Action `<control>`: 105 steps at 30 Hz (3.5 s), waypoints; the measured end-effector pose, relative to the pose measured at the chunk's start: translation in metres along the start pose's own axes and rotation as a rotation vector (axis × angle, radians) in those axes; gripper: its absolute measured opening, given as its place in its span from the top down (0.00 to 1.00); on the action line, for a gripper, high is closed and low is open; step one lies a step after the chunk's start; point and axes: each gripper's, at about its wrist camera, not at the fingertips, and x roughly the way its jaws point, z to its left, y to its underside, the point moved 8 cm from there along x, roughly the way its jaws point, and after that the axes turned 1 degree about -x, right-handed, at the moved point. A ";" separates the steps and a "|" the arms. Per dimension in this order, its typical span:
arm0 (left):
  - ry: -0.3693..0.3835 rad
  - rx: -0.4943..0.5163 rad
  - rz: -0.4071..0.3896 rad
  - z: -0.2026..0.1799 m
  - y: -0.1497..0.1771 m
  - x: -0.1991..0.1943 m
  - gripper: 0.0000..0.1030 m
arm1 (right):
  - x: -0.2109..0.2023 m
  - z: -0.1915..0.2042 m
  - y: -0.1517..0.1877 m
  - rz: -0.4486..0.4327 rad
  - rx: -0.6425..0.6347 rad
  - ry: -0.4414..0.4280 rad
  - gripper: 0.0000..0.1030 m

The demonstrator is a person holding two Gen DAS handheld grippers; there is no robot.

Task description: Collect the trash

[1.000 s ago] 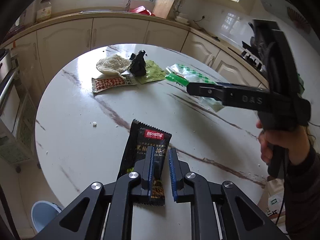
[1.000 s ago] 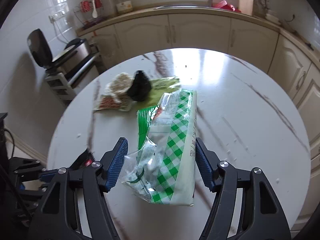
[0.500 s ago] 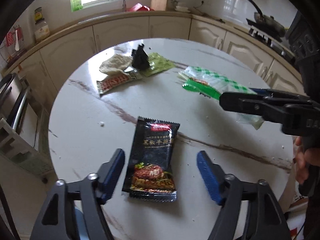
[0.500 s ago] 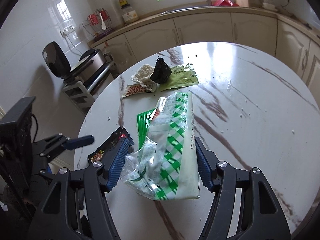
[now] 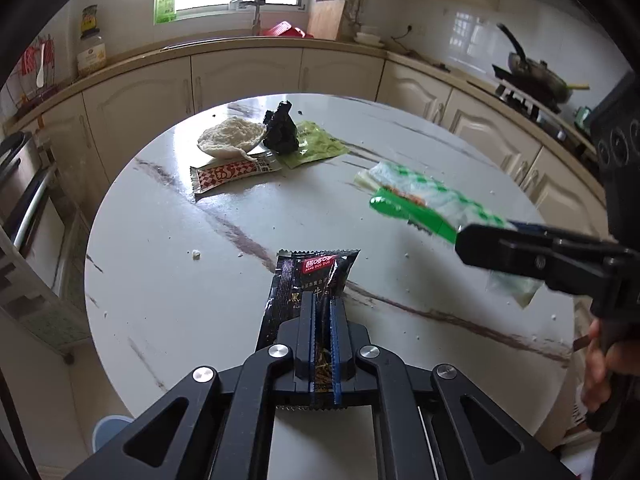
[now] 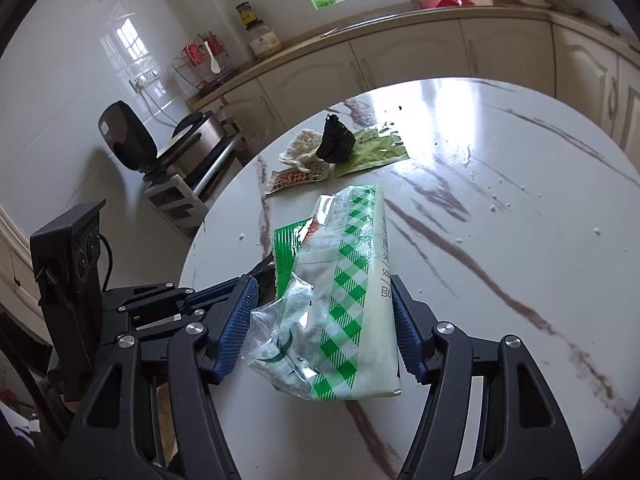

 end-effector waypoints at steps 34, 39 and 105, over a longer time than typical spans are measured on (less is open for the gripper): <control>-0.103 0.085 0.066 0.008 0.024 -0.011 0.65 | -0.002 0.016 0.018 -0.012 0.036 -0.063 0.40; -0.174 0.158 0.042 0.002 0.020 -0.012 0.87 | -0.003 0.012 0.021 -0.013 0.043 -0.061 0.40; 0.043 0.043 0.000 0.062 0.020 -0.032 0.29 | 0.012 0.034 0.031 0.000 0.045 -0.054 0.40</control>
